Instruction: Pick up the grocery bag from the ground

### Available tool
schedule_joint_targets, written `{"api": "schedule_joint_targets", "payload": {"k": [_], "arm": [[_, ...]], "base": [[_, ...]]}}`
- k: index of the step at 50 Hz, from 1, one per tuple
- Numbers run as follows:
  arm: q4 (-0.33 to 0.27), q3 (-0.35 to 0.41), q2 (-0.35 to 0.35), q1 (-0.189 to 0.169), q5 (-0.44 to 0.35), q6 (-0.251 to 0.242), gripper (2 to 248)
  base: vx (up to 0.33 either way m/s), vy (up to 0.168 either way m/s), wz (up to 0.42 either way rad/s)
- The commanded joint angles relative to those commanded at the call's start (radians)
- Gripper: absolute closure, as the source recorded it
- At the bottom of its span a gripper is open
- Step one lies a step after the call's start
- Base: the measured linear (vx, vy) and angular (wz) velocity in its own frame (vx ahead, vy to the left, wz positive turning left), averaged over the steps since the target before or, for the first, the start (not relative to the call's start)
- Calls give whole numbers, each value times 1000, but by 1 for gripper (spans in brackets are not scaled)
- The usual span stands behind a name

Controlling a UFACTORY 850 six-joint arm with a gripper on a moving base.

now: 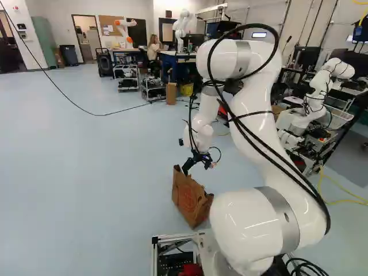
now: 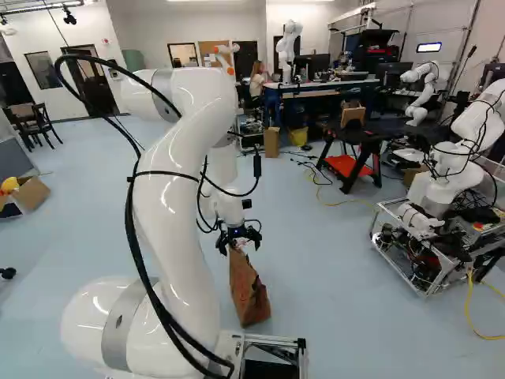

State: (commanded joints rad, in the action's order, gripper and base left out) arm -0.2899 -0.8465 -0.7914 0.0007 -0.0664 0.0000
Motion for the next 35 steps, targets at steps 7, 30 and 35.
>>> {"api": "schedule_joint_targets", "payload": {"k": [7, 30, 35], "arm": [[-25, -19, -30, 0, -10, 0, 3], [-95, -81, -126, 0, -35, 0, 3], [-100, -95, -147, 0, -36, 0, 3]], "base": [[0, 0, 0], [0, 0, 0], [0, 0, 0]]}}
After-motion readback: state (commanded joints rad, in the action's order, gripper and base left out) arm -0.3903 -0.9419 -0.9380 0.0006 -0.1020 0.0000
